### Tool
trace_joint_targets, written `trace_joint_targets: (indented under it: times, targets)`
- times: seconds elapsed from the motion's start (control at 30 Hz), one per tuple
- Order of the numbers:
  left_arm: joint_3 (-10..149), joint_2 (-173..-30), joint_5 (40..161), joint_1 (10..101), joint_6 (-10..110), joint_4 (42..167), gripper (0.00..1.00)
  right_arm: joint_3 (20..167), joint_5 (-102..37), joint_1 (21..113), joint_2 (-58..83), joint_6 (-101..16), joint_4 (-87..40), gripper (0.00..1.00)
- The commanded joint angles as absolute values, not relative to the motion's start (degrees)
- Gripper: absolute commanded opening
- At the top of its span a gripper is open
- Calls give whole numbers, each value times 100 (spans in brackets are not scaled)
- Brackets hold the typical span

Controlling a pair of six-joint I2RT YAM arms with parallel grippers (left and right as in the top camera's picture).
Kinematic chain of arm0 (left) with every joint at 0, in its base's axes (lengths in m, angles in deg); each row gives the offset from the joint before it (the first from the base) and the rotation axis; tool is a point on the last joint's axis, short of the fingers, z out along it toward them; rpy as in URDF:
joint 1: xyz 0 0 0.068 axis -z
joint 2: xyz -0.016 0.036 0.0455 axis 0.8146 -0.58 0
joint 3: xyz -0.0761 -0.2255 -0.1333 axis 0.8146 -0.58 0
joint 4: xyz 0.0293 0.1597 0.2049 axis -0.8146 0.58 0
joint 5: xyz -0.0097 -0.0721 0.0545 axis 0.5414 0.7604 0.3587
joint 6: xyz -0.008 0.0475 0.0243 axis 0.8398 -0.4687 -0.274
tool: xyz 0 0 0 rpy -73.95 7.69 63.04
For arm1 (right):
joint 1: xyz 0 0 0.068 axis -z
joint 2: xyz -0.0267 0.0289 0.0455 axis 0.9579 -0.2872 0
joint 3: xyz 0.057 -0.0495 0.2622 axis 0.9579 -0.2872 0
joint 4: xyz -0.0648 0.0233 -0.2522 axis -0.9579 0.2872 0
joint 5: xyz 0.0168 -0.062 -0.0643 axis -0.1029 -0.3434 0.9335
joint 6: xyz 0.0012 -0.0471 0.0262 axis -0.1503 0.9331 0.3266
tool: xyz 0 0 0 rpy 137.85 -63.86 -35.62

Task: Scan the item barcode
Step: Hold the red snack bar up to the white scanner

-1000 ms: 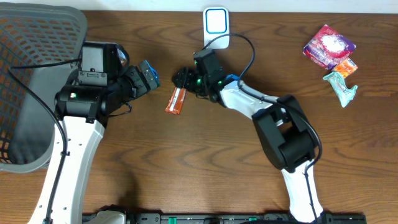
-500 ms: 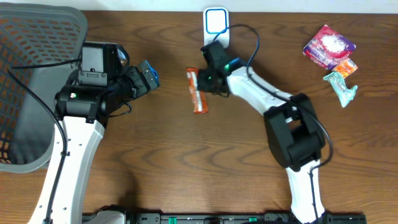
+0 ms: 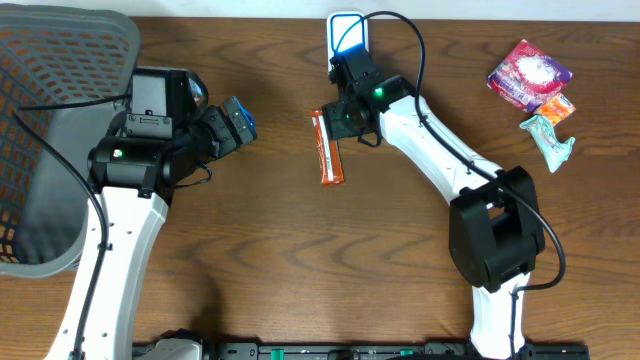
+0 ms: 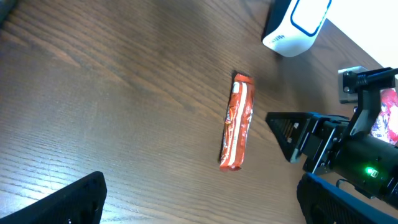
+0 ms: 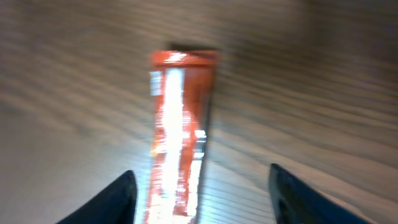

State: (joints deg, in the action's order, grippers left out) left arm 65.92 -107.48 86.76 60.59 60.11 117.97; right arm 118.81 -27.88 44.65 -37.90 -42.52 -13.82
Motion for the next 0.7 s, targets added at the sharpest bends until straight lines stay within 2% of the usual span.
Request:
trace_joint_targets:
  times: [0.0,0.1,0.2,0.27,0.33,0.4,0.5,0.67]
  targets:
    - [6600,-10726,8684,6035,6020,11799,98,11643,-3774,4513,-4018,-4169,-1524,72]
    - [6600,-10726,8684,6035,6020,11799,98,11498,-4137,4554,-4280,-4167,-1694,82]
    - [6600,-10726,8687,6035,6020,11799,98,11481,-4875,4629,-4608,-4172,-2009,79]
    - [6600,-10726,8684,6035,6020,11799,98,11481,-4943,4690,-4798,-4169,-2103,71]
    - [6600,-10726,8684,6035,6020,11799,98,11481,-4952,4731,-4859,-4172,-2123,56]
    - [6600,-10726,8684,6035,6020,11799,98,11481,-4950,4771,-4872,-4148,-2123,27]
    - [6600,-10726,8684,6035,6020,11799,98,11501,-4895,4806,-4866,-4102,-2151,1]
    - [6600,-10726,8687,6035,6020,11799,98,11988,-4161,4911,-4783,-4108,-1705,1]
